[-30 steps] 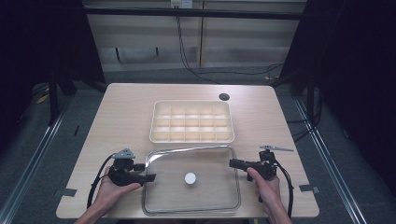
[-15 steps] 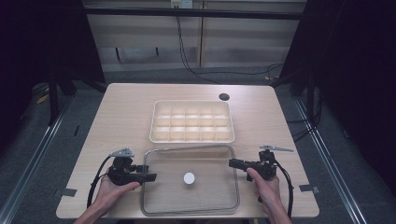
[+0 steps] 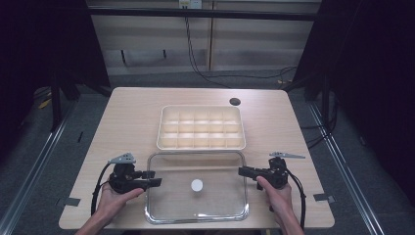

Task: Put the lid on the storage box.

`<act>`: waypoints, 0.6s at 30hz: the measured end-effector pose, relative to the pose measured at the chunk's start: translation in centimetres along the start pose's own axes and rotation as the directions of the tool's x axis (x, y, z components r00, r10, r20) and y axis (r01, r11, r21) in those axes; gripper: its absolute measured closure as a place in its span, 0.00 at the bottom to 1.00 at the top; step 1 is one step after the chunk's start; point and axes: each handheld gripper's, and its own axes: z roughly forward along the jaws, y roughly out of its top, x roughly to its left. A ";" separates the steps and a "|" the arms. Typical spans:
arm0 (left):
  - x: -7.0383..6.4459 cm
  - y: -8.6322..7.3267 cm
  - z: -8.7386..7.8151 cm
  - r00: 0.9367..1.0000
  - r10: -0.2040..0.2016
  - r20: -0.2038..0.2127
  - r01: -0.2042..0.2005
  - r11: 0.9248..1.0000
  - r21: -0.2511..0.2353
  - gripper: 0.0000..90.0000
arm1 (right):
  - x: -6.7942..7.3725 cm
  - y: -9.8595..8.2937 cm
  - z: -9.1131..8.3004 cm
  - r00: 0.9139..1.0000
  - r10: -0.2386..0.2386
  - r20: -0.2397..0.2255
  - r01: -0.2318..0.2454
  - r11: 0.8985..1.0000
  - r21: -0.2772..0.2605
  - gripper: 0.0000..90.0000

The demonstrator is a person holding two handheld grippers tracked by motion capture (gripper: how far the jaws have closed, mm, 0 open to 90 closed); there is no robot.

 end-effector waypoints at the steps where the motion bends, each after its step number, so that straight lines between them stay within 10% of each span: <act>1: 0.0 0.1 -0.1 1.000 0.001 -0.004 -0.001 1.000 -0.002 0.56 | 0.1 0.0 0.0 1.000 -0.004 0.008 0.004 1.000 -0.001 0.77; 18: -0.1 0.7 -0.9 1.000 0.016 -0.012 -0.016 0.999 -0.037 0.61 | 0.9 0.6 0.3 0.998 -0.038 0.040 0.040 0.999 -0.037 0.75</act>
